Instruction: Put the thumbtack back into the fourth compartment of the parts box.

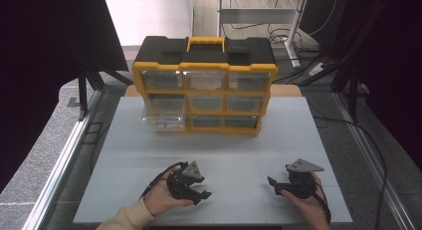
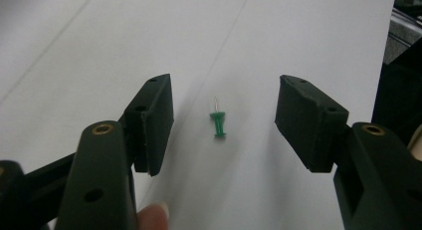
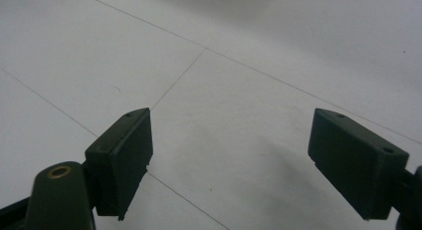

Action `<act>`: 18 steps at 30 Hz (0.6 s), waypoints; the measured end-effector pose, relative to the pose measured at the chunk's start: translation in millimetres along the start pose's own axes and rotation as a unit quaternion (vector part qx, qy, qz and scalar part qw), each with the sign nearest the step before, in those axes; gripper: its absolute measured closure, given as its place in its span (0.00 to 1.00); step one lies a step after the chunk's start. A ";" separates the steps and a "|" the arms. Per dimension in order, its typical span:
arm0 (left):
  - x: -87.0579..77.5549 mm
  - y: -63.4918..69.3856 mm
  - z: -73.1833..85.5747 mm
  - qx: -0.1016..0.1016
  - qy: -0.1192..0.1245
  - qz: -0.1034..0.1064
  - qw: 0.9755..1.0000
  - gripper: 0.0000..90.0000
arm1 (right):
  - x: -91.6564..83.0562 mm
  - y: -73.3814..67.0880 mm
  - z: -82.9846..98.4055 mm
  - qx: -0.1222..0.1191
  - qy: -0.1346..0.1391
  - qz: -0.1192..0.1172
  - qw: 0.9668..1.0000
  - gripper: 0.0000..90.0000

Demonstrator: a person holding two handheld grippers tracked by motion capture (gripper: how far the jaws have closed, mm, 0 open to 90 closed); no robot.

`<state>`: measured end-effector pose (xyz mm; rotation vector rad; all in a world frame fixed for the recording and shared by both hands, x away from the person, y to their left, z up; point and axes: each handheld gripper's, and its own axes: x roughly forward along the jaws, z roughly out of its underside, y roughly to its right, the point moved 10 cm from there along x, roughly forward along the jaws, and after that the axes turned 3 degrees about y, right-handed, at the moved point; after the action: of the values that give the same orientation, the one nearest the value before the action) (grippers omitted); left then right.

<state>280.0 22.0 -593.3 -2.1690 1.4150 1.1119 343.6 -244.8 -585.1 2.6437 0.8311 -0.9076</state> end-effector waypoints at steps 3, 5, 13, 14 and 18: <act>3.6 -0.8 5.9 0.011 -0.022 -0.006 1.000 0.46 | -0.1 0.0 -0.3 0.000 0.001 0.000 1.000 0.20; 6.1 -0.3 8.4 0.012 -0.030 -0.007 0.999 0.48 | -0.3 0.2 -0.5 -0.001 0.001 0.001 1.000 0.20; 8.8 -3.6 10.0 0.018 -0.037 -0.034 0.999 0.66 | -0.7 0.6 -1.4 0.001 0.003 0.003 1.000 0.20; 8.8 -4.0 9.9 0.018 -0.037 -0.038 0.998 0.68 | -0.8 0.6 -1.5 0.001 0.004 0.003 1.000 0.20; 8.9 -1.6 8.9 0.028 -0.043 -0.041 0.998 0.85 | -1.1 0.6 -2.2 0.000 0.005 0.004 1.000 0.20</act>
<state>279.3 22.7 -606.0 -2.0937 1.2942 1.1089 344.4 -244.9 -582.6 2.6528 0.8228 -0.8925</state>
